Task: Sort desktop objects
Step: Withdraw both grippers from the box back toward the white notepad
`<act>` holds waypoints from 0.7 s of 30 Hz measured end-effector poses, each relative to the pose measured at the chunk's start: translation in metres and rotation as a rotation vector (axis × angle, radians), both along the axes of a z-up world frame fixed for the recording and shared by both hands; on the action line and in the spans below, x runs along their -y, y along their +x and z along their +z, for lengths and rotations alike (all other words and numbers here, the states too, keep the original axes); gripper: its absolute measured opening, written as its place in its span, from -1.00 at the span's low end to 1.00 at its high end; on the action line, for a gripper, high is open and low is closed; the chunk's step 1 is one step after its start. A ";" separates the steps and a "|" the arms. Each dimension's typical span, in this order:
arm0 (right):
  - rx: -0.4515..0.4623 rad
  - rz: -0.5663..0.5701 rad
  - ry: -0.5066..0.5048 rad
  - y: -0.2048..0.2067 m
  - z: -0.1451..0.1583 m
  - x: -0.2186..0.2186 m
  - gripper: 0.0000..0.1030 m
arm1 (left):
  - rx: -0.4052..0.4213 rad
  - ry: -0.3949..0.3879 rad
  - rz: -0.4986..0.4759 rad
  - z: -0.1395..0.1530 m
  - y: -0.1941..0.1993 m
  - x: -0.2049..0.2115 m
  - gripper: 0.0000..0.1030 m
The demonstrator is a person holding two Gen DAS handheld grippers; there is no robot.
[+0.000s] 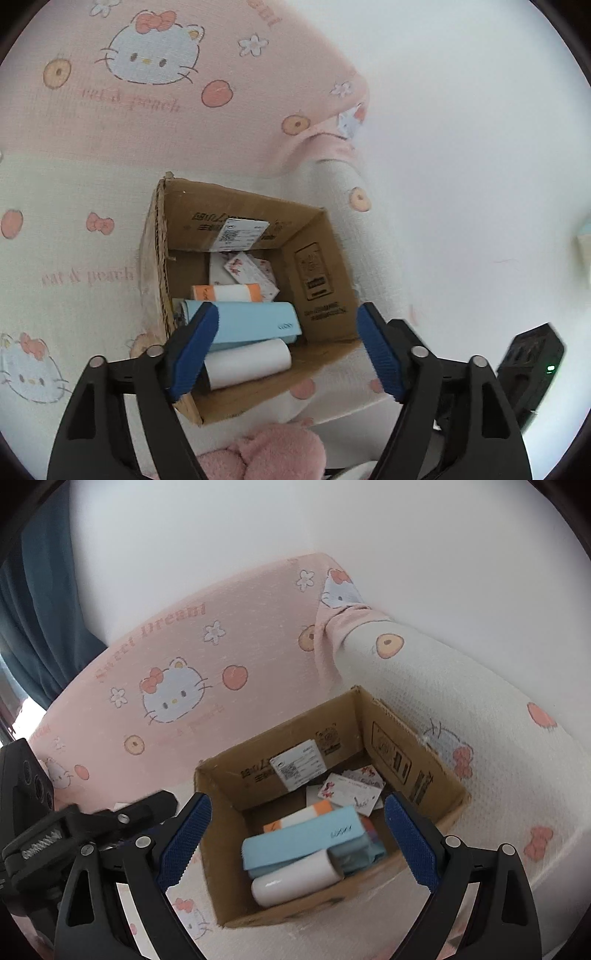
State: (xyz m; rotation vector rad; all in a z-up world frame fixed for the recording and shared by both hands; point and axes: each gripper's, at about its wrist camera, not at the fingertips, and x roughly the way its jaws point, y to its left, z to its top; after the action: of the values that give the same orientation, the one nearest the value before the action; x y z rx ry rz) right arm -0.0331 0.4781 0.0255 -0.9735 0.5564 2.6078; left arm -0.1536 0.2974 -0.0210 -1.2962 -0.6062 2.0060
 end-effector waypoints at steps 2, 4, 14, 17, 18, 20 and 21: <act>0.000 0.003 0.005 0.006 0.001 0.011 0.84 | 0.006 0.025 0.006 -0.001 0.005 0.013 0.59; 0.004 0.007 0.012 0.010 0.002 0.021 0.84 | 0.006 0.033 0.017 -0.003 0.010 0.024 0.60; -0.029 0.063 -0.033 0.022 -0.009 0.076 0.84 | -0.042 0.011 0.107 -0.021 0.034 0.086 0.60; -0.005 0.086 -0.044 0.021 -0.021 0.095 0.84 | -0.021 0.013 0.136 -0.035 0.039 0.105 0.60; 0.001 0.099 -0.042 0.021 -0.024 0.102 0.84 | -0.011 0.015 0.143 -0.039 0.040 0.111 0.60; 0.014 0.126 -0.037 0.019 -0.030 0.117 0.84 | 0.007 0.022 0.161 -0.047 0.042 0.126 0.60; 0.017 0.138 -0.034 0.017 -0.033 0.123 0.84 | 0.014 0.026 0.172 -0.052 0.043 0.134 0.60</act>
State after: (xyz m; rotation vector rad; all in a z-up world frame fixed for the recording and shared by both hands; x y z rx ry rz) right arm -0.0157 0.3553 -0.0075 -1.0792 0.5492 2.7159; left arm -0.1102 0.1631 -0.0725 -1.2812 -0.7719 2.1208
